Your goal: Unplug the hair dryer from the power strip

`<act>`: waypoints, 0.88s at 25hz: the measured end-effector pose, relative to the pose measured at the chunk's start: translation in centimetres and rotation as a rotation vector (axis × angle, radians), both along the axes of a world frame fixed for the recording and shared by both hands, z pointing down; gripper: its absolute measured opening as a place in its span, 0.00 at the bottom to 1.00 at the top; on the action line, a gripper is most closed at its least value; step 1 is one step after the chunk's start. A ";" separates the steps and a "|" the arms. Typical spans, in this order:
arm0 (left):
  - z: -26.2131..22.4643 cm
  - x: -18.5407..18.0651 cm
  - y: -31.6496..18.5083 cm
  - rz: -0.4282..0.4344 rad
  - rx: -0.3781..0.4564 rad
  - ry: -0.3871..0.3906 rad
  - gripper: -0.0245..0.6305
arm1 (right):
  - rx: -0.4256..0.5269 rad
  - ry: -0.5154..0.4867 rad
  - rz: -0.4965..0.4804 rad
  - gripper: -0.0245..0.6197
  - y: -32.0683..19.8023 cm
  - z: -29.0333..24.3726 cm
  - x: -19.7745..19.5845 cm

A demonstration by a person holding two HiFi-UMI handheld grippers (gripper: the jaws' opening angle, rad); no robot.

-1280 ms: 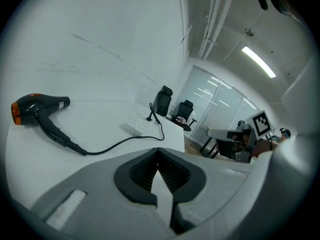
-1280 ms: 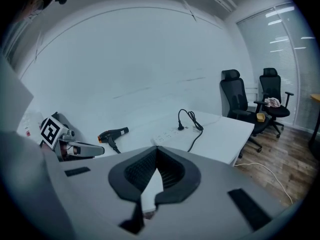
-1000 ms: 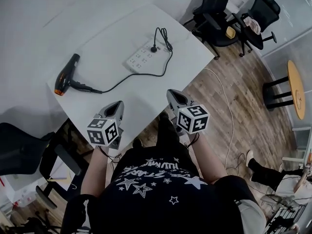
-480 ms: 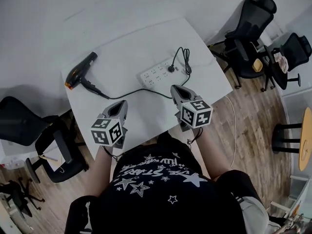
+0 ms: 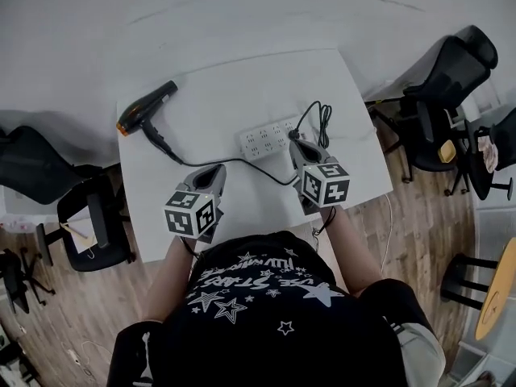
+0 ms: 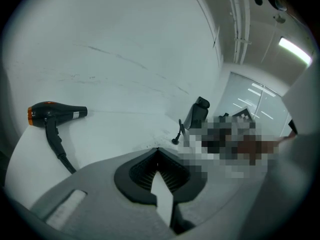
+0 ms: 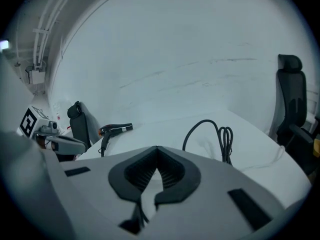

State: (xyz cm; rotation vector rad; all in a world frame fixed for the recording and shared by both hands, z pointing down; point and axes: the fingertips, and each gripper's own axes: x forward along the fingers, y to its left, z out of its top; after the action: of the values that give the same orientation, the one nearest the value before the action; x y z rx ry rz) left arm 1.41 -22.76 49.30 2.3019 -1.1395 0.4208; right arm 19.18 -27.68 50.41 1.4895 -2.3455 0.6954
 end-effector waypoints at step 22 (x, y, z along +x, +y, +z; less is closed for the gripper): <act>4.1 8.6 -5.0 0.027 -0.045 -0.098 0.05 | -0.090 0.058 -0.132 0.05 -3.3 4.7 4.0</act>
State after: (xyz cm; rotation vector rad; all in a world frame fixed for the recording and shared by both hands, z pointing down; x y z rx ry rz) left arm 10.02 -27.79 53.36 2.2816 -1.1340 0.5693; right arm 23.21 -30.94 55.07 1.2864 -2.3122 0.7050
